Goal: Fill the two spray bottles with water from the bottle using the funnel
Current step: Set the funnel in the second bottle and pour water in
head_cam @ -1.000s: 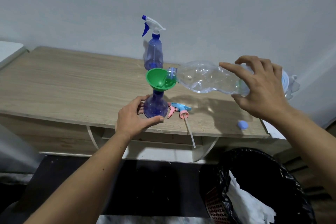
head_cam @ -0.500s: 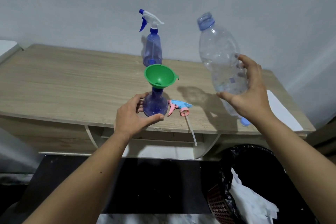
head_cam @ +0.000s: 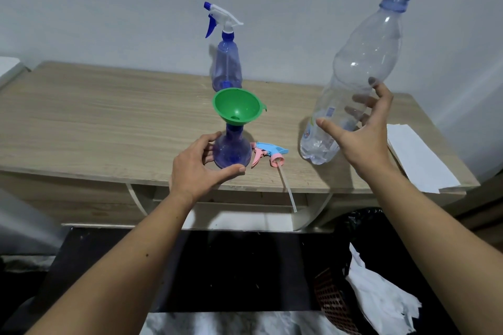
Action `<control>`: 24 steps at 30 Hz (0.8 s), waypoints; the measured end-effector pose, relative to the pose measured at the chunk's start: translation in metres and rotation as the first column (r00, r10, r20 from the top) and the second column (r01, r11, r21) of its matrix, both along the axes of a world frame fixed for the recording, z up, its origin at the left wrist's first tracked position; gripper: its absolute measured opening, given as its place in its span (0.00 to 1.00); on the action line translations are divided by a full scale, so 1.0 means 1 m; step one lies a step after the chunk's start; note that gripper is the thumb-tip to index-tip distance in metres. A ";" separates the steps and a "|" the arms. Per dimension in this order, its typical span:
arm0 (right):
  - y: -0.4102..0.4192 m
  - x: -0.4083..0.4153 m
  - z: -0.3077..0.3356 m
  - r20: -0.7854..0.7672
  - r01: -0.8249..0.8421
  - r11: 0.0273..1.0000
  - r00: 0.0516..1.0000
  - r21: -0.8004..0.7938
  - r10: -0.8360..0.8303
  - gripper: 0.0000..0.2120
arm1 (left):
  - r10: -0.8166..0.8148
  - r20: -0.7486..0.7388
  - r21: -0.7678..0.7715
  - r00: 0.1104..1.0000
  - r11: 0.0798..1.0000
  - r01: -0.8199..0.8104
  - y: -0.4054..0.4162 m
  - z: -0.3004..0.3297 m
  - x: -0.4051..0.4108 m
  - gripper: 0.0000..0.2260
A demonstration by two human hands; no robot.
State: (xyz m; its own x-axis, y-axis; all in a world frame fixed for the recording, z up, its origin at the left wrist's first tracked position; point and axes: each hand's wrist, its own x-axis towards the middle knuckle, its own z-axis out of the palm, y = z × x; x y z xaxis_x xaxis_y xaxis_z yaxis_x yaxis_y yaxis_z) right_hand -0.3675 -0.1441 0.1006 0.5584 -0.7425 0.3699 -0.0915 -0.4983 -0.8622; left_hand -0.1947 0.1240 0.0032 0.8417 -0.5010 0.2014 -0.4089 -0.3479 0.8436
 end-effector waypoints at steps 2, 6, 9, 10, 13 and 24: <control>-0.002 -0.003 -0.005 0.003 0.010 1.000 1.000 0.016 -0.010 0.53 | -0.002 -0.005 -0.004 1.000 1.000 0.002 0.000 0.000 0.000 0.46; 0.000 -0.004 -0.014 -0.026 0.009 1.000 1.000 0.012 -0.009 0.51 | -0.011 -0.013 -0.011 1.000 1.000 0.011 -0.001 0.001 0.000 0.46; 0.003 0.000 -0.016 -0.032 0.024 1.000 0.999 0.007 -0.024 0.50 | -0.010 -0.016 -0.016 1.000 1.000 0.010 -0.001 0.000 0.000 0.45; 0.003 0.001 -0.016 -0.033 0.029 1.000 0.999 0.009 -0.028 0.51 | -0.008 -0.018 -0.021 1.000 1.000 0.007 -0.001 -0.001 0.000 0.45; 0.002 0.002 -0.017 -0.037 0.038 0.999 0.999 0.013 -0.037 0.51 | -0.006 -0.024 -0.028 1.000 1.000 0.005 -0.001 -0.003 0.001 0.45; 0.005 -0.002 -0.018 -0.046 0.148 0.988 0.988 -0.037 -0.150 0.58 | -0.004 -0.039 -0.031 0.999 1.000 0.003 -0.001 -0.002 0.000 0.44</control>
State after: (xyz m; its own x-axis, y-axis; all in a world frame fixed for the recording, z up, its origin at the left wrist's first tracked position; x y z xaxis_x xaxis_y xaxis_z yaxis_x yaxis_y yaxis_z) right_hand -0.3698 -0.1388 0.0822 0.4605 -0.8066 0.3707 -0.2081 -0.5041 -0.8382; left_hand -0.1945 0.1229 0.0008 0.8473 -0.4982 0.1841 -0.3770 -0.3199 0.8692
